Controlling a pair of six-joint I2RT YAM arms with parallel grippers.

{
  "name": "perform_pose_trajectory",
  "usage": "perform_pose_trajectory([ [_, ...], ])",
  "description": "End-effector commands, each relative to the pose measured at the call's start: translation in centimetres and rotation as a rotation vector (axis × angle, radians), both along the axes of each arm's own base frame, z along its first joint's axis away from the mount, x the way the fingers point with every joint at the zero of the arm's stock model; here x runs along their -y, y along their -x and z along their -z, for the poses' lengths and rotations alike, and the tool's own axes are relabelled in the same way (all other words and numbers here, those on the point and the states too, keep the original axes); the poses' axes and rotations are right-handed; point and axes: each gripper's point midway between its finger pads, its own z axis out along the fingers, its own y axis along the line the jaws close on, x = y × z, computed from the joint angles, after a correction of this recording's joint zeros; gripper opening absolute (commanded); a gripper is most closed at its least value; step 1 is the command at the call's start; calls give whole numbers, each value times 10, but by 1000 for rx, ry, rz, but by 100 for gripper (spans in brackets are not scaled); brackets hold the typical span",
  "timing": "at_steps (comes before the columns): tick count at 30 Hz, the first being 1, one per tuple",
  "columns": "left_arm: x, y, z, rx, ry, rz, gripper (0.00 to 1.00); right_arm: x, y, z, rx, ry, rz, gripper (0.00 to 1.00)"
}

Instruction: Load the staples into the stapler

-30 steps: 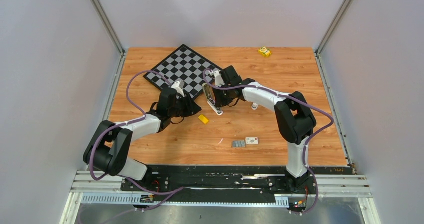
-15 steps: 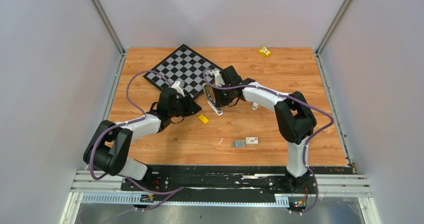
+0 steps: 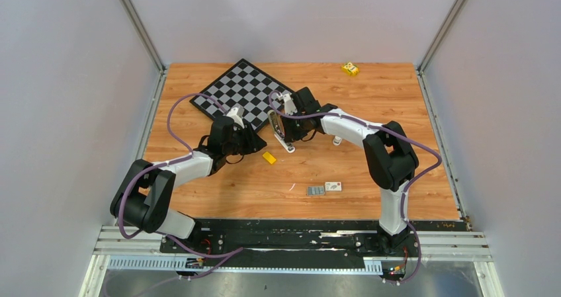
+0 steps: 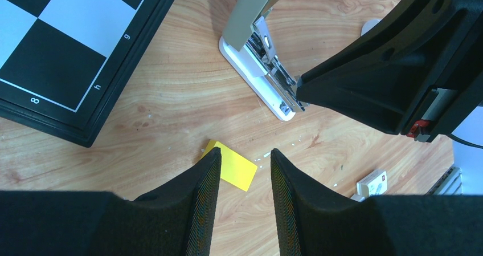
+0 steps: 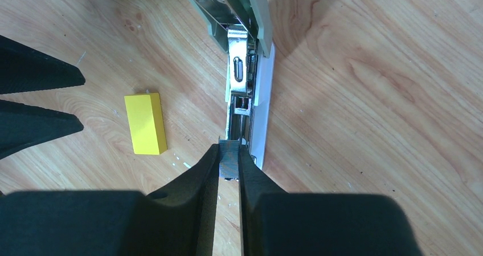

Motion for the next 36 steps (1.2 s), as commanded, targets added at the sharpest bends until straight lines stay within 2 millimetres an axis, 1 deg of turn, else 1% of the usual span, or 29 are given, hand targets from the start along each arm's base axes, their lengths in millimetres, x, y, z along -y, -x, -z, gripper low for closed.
perform_pose_trajectory([
  [1, 0, -4, -2, 22, 8, 6, 41, 0, 4, 3, -24, -2, 5, 17],
  [5, 0, -4, -2, 23, 8, 5, 41, 3, 3, 7, -20, 11, 6, 17],
  [8, 0, -3, -1, 20, 6, 5, 41, 4, 1, 13, -18, 26, 9, 17],
  [14, -1, -3, -2, 22, 5, 5, 41, 4, 3, 18, -32, 27, 6, 17],
  [27, 0, -4, -3, 24, 5, 6, 41, 8, 0, 20, -9, 53, 7, 17],
  [36, 0, -5, -3, 24, 5, 7, 41, 10, 2, 25, -8, 70, 1, 16],
])
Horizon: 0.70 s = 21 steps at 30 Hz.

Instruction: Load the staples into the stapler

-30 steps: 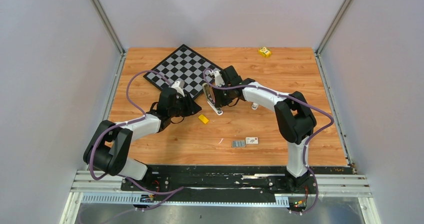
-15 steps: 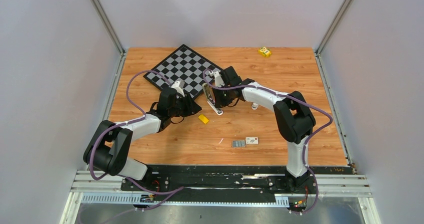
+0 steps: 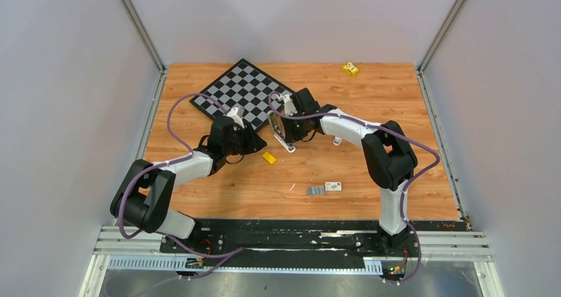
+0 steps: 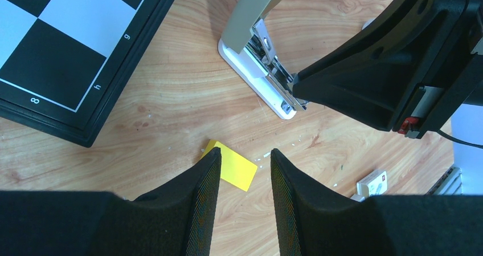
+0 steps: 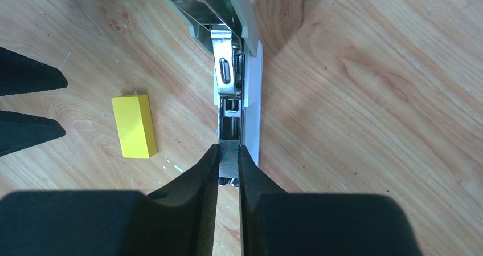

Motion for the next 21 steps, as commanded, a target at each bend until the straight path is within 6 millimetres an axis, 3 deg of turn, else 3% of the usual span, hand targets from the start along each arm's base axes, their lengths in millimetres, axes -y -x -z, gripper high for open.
perform_pose_trajectory([
  [1, 0, -5, -3, 25, 5, 7, 41, 7, 5, 19, -12, 52, -7, 16],
  [11, 0, -4, -3, 24, 6, 8, 41, 7, 11, 20, -4, 72, -22, 18],
  [21, 0, -4, -6, 29, 10, 6, 41, -1, -2, -17, 58, 14, 6, 35],
])
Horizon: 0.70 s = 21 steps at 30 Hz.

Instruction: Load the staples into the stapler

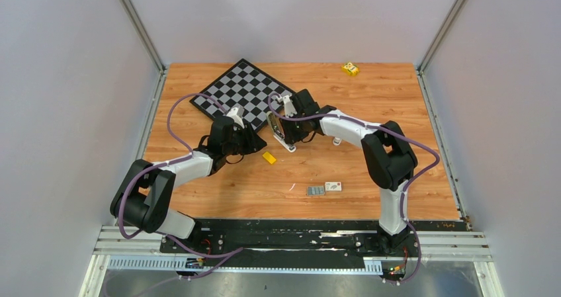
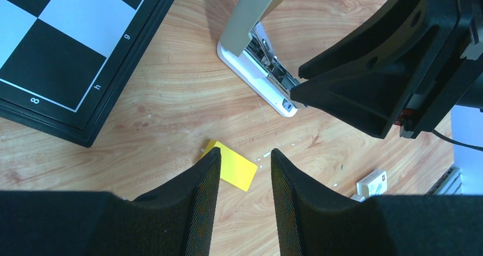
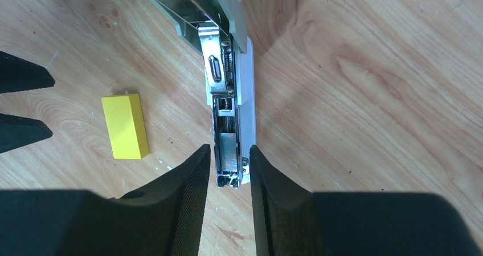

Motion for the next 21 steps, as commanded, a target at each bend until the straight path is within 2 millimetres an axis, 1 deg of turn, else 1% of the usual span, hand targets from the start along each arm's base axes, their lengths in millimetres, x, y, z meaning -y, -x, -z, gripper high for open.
perform_pose_trajectory([
  [1, 0, -5, -6, 32, 10, 5, 41, -4, -4, -22, 45, -9, 12, 35],
  [6, -1, -4, -8, 35, 6, 4, 41, -9, -9, -22, 46, -18, 11, 34],
  [12, -1, -7, -8, 35, 10, -7, 42, -9, -16, -19, 57, -12, 36, 32],
  [15, 0, -21, -18, 62, 27, -47, 42, -7, -16, -20, 52, -18, 43, 31],
  [17, 2, -39, -35, 108, 46, -73, 42, -4, -16, -18, 31, -28, 61, 31],
  [21, 7, -70, -58, 155, 77, -96, 42, 0, -13, -9, -40, -65, 67, 30],
])
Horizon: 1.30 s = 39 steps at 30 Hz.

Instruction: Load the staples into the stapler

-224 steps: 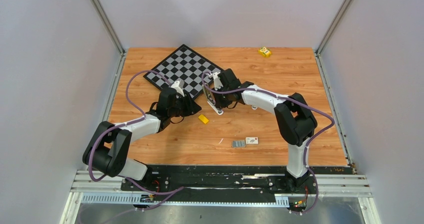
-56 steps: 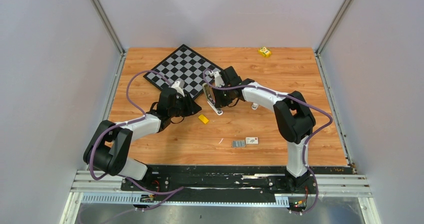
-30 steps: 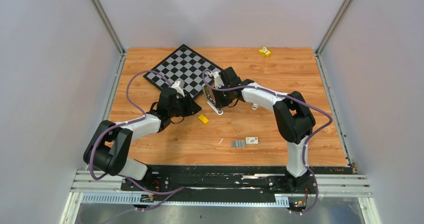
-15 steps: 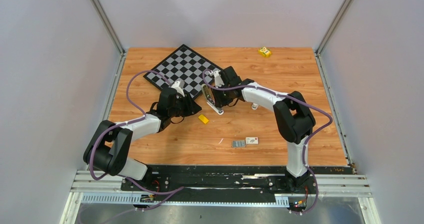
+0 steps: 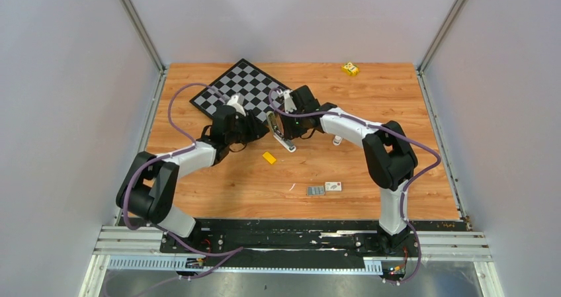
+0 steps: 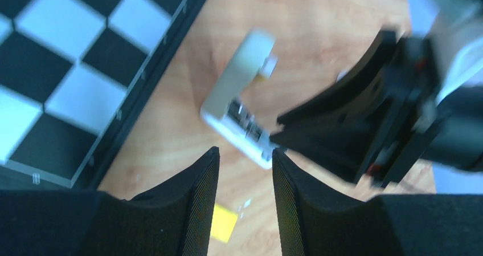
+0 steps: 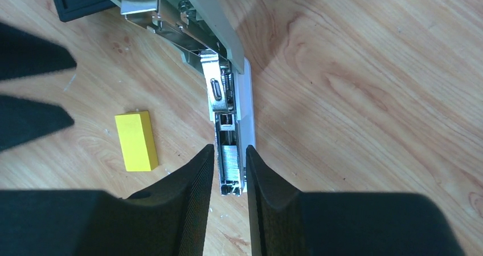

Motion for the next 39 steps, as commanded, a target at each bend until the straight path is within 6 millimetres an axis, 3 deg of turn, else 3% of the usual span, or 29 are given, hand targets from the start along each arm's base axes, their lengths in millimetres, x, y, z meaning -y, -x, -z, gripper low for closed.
perform_pose_trajectory([
  [1, 3, -48, -44, 132, 66, -58, 43, 5, 1, 5, -68, -42, 23, 30],
  [5, 2, -66, -60, 201, 84, -76, 48, 8, 0, 8, -69, -45, 22, 31],
  [17, 16, -81, -59, 252, 144, -8, 53, 10, -2, 22, -99, -72, 18, 31],
  [26, 30, -75, -46, 210, 199, 63, 52, 12, 0, 35, -121, -59, 23, 30],
  [39, 50, -53, -56, 207, 283, 180, 47, 14, 5, 41, -133, -63, 30, 27],
])
